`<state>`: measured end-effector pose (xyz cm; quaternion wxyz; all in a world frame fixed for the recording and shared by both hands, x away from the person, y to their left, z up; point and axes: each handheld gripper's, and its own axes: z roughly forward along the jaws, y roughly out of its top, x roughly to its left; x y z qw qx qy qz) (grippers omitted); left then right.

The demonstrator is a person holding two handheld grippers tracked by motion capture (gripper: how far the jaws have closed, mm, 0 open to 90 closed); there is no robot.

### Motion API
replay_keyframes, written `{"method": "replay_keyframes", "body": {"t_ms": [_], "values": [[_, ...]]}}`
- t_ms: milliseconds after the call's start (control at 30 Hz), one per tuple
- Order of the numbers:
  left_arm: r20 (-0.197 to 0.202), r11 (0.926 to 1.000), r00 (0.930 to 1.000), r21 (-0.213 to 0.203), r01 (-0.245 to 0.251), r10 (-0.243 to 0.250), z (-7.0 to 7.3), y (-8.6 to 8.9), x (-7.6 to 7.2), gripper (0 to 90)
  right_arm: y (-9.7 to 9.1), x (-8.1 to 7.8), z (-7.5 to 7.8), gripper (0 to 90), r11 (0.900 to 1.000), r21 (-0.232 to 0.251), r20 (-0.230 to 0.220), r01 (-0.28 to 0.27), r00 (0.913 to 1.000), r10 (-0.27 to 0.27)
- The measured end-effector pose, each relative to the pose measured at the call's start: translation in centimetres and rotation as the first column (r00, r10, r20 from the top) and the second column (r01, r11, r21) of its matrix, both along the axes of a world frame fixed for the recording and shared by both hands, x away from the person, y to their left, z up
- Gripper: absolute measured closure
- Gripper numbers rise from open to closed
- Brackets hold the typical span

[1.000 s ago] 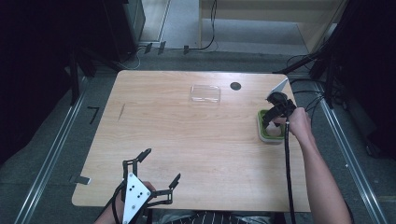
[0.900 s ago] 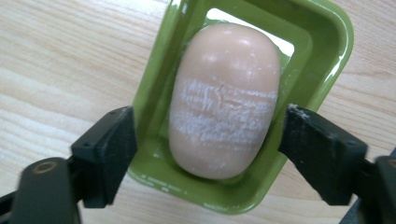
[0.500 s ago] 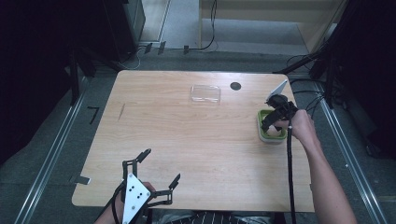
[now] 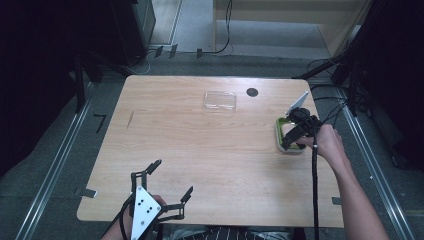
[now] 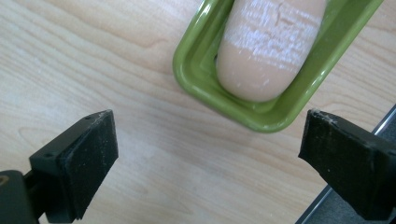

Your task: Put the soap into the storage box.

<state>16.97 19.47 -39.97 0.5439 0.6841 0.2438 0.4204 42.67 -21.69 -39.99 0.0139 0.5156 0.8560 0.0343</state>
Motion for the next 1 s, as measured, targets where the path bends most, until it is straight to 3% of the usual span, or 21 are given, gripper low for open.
{"method": "replay_keyframes", "body": {"t_ms": [633, 1000], "values": [[-0.002, 1.0000, 1.0000, 0.004, -0.004, 0.004, 0.0, 0.0, 0.0, 1.1, -0.4, -3.8, -0.1, 4.2, 0.9989, -0.029, -0.018, -0.038, 0.9991, 0.038], [-0.001, 1.0000, 1.0000, 0.006, -0.003, 0.003, 0.0, -0.1, -0.1, 1.1, -0.6, -5.9, -0.9, 4.3, 0.9979, -0.040, -0.044, -0.051, 0.9978, 0.050]]}}
